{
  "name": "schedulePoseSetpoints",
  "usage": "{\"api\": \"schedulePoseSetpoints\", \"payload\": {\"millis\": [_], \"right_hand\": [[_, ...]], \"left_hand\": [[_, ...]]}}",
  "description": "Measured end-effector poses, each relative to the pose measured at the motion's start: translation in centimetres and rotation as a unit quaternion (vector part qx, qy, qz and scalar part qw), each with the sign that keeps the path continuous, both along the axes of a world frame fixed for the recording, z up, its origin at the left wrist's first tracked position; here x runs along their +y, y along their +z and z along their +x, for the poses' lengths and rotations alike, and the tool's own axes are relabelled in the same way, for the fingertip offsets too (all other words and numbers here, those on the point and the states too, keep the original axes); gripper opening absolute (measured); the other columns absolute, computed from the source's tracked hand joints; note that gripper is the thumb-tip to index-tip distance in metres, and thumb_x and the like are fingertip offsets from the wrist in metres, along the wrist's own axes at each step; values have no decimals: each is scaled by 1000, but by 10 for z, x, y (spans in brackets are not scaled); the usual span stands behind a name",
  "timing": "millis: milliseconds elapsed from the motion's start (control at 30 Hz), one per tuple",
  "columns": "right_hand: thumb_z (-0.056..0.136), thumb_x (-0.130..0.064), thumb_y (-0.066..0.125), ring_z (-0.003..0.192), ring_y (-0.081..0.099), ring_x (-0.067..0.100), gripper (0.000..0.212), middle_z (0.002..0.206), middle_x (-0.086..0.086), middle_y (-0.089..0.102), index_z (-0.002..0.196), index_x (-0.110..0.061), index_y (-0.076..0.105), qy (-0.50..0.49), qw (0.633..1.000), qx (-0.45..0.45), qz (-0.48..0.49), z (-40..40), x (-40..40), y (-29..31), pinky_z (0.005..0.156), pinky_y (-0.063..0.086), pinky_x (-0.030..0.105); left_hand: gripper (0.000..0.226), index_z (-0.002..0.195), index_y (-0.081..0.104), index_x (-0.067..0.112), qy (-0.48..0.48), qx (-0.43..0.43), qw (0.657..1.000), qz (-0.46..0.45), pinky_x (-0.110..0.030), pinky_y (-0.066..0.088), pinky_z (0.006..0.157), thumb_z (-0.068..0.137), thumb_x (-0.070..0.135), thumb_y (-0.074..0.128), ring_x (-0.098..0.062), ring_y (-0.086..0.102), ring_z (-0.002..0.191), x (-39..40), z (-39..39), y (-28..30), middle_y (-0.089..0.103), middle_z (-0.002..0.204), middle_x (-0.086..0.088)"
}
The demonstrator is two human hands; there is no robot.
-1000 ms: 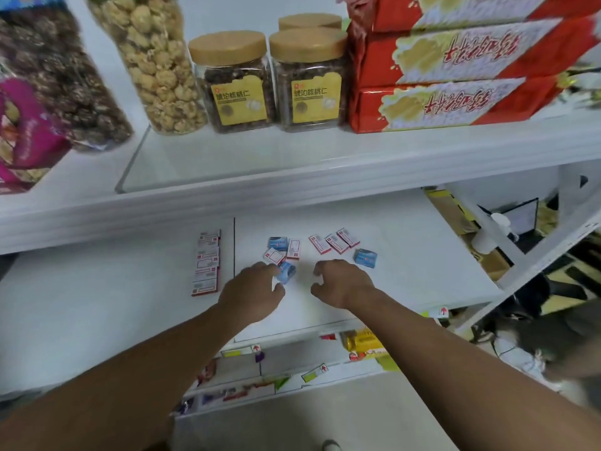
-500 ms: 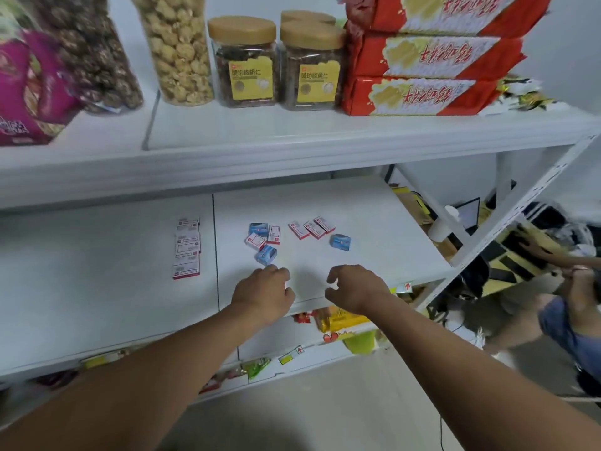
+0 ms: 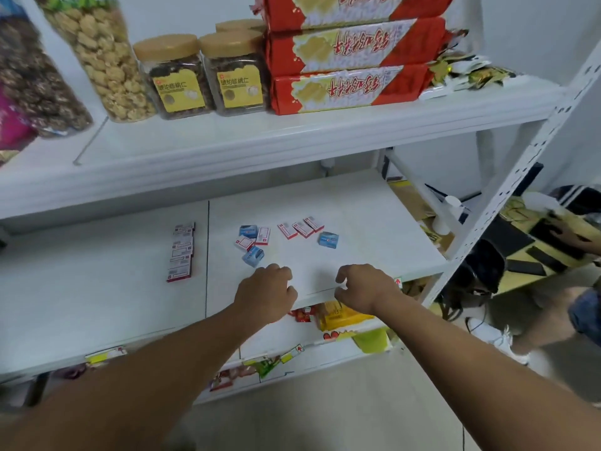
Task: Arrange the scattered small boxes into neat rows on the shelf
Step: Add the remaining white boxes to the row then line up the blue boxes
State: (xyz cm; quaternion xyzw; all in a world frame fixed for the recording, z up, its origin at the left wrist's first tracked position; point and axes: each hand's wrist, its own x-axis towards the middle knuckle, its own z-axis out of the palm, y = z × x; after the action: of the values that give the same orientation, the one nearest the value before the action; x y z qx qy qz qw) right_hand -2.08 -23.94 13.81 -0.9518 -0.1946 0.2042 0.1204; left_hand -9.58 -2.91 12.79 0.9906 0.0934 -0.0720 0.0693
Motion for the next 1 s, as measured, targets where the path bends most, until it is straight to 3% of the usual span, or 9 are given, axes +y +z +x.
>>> {"api": "schedulePoseSetpoints", "payload": {"millis": [100, 333, 600, 800, 1000], "right_hand": [[92, -47, 62, 119, 63, 27, 45, 133, 2, 67, 134, -32, 64, 10, 1000, 11, 8, 9, -10, -9, 95, 54, 39], [94, -44, 63, 119, 63, 25, 42, 132, 0, 67, 134, -30, 63, 44, 999, 21, 21, 27, -1, -19, 97, 54, 39], [96, -43, 61, 115, 64, 23, 39, 129, -1, 68, 132, -31, 64, 33, 999, 21, 1, 68, 28, -27, 94, 55, 37], [95, -44, 62, 117, 64, 23, 42, 133, 1, 66, 134, -30, 64, 25, 999, 25, -31, 97, 49, -30, 98, 54, 38], [96, -39, 64, 117, 63, 22, 42, 133, -1, 64, 136, -26, 64, 46, 998, 21, -25, 126, 69, -37, 99, 52, 35]], "left_hand": [[38, 138, 62, 29, 12, 13, 1000, -5, -40, 57, 95, 105, 43, 49, -20, 65, 114, -11, -6, -8, 65, 134, 5], [39, 139, 62, 29, 46, 20, 998, -26, -37, 56, 93, 104, 41, 52, -20, 65, 114, -15, -1, -16, 65, 132, 5], [40, 141, 62, 26, 33, 14, 998, -50, -37, 59, 93, 105, 39, 53, -19, 66, 111, 14, 55, -29, 67, 132, 4], [40, 141, 61, 27, 19, 29, 998, -54, -40, 57, 93, 105, 42, 51, -21, 61, 119, 36, 96, -29, 64, 136, 3], [42, 140, 61, 31, 49, 36, 997, -43, -45, 58, 94, 102, 44, 50, -24, 64, 117, 45, 122, -31, 65, 135, 3]]}}
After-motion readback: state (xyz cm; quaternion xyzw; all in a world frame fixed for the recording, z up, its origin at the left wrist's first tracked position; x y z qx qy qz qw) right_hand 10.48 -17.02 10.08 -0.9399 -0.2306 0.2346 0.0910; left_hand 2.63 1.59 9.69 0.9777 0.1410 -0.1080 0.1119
